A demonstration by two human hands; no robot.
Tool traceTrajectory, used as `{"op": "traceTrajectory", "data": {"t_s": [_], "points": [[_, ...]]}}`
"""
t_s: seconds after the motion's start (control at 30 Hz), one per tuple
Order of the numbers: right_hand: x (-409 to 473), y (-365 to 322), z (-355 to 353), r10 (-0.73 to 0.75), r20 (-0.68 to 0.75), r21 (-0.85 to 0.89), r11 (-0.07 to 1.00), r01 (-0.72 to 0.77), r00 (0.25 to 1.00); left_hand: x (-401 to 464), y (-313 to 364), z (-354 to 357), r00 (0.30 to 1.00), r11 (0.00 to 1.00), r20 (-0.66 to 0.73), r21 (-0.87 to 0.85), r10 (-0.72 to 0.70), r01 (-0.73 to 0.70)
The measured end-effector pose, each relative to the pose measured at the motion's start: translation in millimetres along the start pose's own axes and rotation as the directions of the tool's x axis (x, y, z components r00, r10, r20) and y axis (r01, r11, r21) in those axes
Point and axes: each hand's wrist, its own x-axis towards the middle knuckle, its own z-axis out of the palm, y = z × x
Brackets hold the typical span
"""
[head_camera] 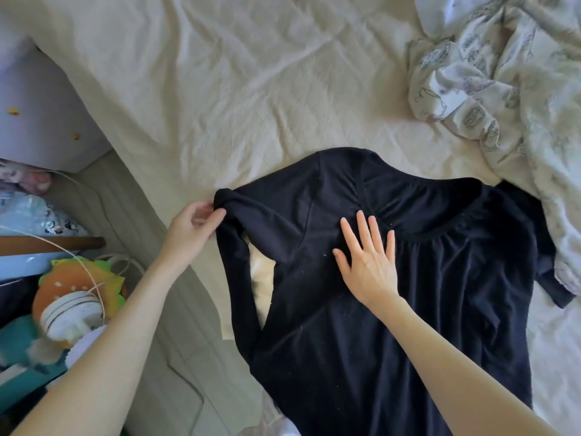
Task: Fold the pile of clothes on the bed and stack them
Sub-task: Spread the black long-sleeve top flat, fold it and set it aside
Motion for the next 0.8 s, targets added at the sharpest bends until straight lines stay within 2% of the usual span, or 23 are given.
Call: {"op": "traceTrajectory", "data": {"t_s": [0.07, 0.17, 0.27, 0.33, 0.4, 0.47, 0.57, 0.63, 0.67, 0.73, 0.8], "points": [[-2, -4, -3, 0.016, -0.004, 0.013, 1.0, -0.016, 1.0, -22, -20, 0, 0.999, 0.998, -0.006, -0.036, -0.047, 0.047], [-10, -17, -7, 0.033, -0.083, 0.088, 0.996, -0.026, 0.996, -45, -43, 10, 0.99, 0.988, 0.026, -0.057, -0.141, 0.142], [-23, -36, -4, -0.044, -0.164, 0.114, 0.992, 0.063, 0.985, -52, -58, 29, 0.964, 0.971, 0.113, 0.006, -0.24, 0.241], [-31, -46, 2, -0.101, -0.148, 0.085, 0.99, 0.114, 0.984, -51, -61, 30, 0.962, 0.964, 0.095, -0.045, -0.256, 0.261], [-33, -50, 8, -0.104, -0.073, 0.068, 0.992, 0.109, 0.992, -46, -63, 18, 0.96, 0.953, 0.063, -0.118, -0.274, 0.28], [-32, -48, 12, -0.089, 0.022, 0.049, 0.995, 0.088, 0.996, -40, -62, -3, 0.964, 0.96, -0.047, -0.116, -0.262, 0.255], [-29, -48, 12, -0.086, 0.059, 0.048, 0.995, 0.083, 0.995, -27, -52, -38, 0.937, 0.995, -0.336, -0.003, -0.092, 0.096], [-30, -52, 6, -0.067, -0.02, 0.119, 0.991, 0.069, 0.998, -16, -43, -57, 0.9, 0.984, -0.435, 0.162, 0.004, 0.074], [-28, -54, 1, -0.044, -0.103, 0.168, 0.984, 0.061, 0.994, -11, -40, -63, 0.905, 0.967, -0.425, 0.234, 0.009, 0.101], [-16, -51, -14, 0.01, -0.314, 0.233, 0.97, 0.067, 0.949, -2, -33, -61, 0.953, 0.928, -0.303, 0.348, -0.021, 0.132], [7, -42, -37, 0.079, -0.421, 0.254, 0.967, 0.034, 0.904, 6, -19, -44, 0.989, 0.914, -0.149, 0.404, 0.025, 0.038]]}}
